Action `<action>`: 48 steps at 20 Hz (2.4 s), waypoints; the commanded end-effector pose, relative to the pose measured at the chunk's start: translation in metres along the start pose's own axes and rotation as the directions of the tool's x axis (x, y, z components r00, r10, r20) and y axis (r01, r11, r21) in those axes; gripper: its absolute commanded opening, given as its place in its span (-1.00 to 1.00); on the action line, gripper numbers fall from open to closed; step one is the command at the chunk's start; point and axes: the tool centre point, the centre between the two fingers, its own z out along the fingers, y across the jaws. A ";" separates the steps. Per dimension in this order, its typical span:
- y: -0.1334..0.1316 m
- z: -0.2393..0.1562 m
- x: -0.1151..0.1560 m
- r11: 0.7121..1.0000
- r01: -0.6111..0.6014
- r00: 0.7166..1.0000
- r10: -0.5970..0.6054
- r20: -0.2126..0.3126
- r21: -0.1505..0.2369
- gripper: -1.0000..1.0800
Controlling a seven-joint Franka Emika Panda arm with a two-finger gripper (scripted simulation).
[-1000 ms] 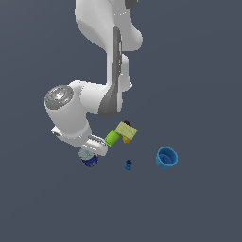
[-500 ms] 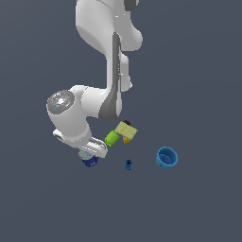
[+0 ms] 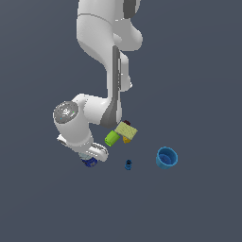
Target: Pick up a designated object from a clutter of objects.
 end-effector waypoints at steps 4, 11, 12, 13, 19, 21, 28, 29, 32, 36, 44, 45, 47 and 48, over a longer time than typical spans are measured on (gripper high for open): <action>0.000 0.001 0.001 1.000 0.000 1.000 0.000 -0.002 0.000 -1.00; 0.000 0.000 0.000 1.000 0.000 1.000 0.000 -0.001 0.001 -1.00; 0.000 0.000 0.000 1.000 0.000 1.000 0.000 -0.001 0.001 -1.00; 0.000 -0.001 0.000 1.000 0.000 1.000 0.000 -0.001 0.001 -1.00; 0.000 -0.019 -0.002 1.000 0.000 1.000 0.000 -0.001 0.001 -1.00; 0.000 -0.030 -0.003 1.000 0.000 1.000 0.000 -0.001 0.001 -1.00; 0.001 -0.088 -0.009 1.000 0.000 1.000 0.000 -0.001 0.001 -1.00; 0.001 -0.098 -0.011 1.000 0.000 1.000 0.000 -0.001 0.001 -1.00; 0.001 -0.133 -0.014 1.000 -0.001 1.000 0.001 -0.001 0.001 -1.00; 0.002 -0.181 -0.018 1.000 -0.001 1.000 0.001 -0.001 0.000 -1.00; 0.002 -0.261 -0.024 1.000 -0.001 1.000 0.001 -0.002 0.000 -1.00; 0.002 -0.268 -0.025 1.000 -0.001 1.000 0.001 -0.002 0.000 -1.00; 0.002 -0.281 -0.025 1.000 -0.001 1.000 0.001 -0.002 0.000 -1.00; 0.002 -0.286 -0.025 1.000 -0.001 1.000 0.001 -0.002 0.000 -1.00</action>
